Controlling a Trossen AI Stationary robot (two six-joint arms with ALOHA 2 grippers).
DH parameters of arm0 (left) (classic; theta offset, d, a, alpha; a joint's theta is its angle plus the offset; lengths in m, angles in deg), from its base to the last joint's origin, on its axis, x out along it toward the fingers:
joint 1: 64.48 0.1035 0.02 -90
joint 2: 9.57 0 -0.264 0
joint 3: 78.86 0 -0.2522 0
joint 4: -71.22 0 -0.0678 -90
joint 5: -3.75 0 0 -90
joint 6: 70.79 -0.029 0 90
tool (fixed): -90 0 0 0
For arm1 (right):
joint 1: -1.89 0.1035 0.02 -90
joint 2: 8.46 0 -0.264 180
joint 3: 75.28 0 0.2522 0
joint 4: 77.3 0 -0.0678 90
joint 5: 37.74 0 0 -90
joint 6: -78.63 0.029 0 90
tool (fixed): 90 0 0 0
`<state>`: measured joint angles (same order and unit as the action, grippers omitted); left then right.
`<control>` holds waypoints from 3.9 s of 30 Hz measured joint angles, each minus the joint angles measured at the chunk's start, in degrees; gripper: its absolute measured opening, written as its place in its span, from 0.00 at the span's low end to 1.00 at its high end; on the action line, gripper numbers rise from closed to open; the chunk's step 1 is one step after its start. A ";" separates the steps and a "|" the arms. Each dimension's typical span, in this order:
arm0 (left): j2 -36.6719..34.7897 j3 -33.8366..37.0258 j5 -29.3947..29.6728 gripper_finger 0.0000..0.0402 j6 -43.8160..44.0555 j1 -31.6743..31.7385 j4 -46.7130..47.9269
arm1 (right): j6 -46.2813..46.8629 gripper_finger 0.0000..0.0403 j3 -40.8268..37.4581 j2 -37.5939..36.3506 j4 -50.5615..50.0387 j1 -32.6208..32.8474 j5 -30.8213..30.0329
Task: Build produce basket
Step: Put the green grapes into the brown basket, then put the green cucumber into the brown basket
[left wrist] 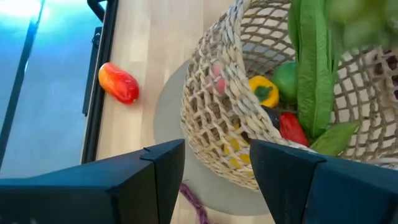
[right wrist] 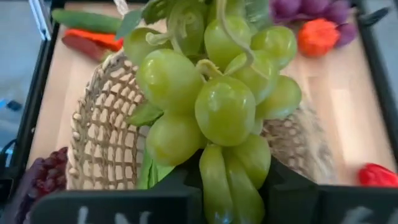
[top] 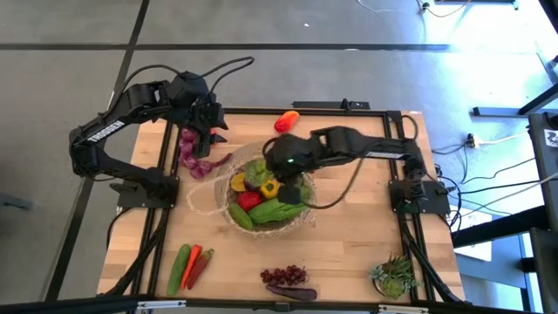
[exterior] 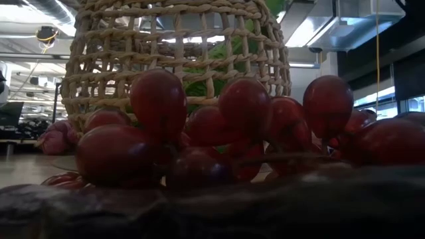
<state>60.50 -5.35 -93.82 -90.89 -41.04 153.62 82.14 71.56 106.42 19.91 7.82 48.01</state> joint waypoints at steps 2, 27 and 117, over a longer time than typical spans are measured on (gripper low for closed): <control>0.00 0.00 0.00 0.43 0.00 0.00 -0.02 | -0.82 0.13 0.00 1.77 0.60 0.06 1.31; 0.00 0.00 -0.04 0.43 -0.02 0.00 -0.02 | 13.11 0.13 0.00 14.41 -18.66 -1.14 -8.27; 0.00 0.00 -0.02 0.43 0.11 0.00 -0.02 | 8.21 0.55 2.01 12.81 -11.34 -4.52 -22.24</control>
<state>60.50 -5.35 -93.84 -90.78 -41.03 153.60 90.35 73.57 119.23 8.57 3.30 25.77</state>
